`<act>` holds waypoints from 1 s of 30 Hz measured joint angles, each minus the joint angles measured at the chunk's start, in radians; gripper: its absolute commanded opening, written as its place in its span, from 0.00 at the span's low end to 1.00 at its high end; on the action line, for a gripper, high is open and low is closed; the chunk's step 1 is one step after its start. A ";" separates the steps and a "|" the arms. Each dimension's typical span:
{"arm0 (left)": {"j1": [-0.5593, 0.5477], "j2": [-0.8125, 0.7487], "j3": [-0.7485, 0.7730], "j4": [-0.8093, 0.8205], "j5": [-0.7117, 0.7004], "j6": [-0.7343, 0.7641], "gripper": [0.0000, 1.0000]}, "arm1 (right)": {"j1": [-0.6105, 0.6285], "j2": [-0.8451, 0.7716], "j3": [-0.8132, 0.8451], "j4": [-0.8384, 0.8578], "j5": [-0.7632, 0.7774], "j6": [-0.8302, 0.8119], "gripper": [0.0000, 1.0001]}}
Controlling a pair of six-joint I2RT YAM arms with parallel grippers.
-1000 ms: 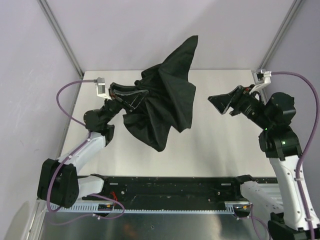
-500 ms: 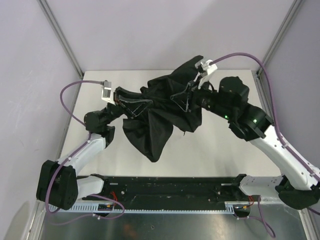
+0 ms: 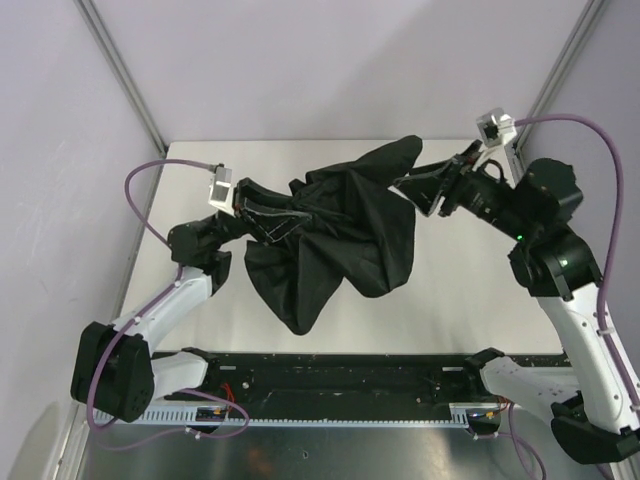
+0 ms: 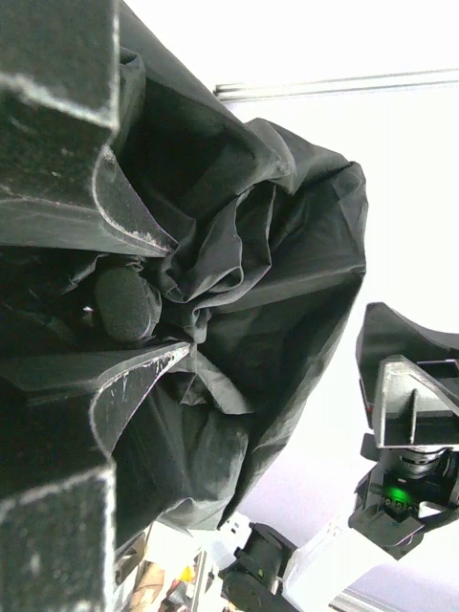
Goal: Put away the umbrella
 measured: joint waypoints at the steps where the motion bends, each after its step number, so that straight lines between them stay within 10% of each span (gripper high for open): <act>1: -0.004 0.003 0.007 0.000 0.003 0.000 0.00 | -0.019 -0.008 0.000 0.006 -0.023 0.004 0.40; 7: -0.042 0.014 0.037 0.000 0.014 -0.004 0.00 | -0.032 0.012 -0.002 0.008 -0.062 -0.018 0.26; 19: -0.158 0.054 0.060 -0.001 -0.046 -0.026 0.00 | 0.398 0.170 -0.071 0.065 0.162 -0.034 0.22; 30: -0.202 0.066 0.079 0.001 -0.223 -0.018 0.00 | 0.374 0.060 -0.087 0.060 0.327 -0.019 0.80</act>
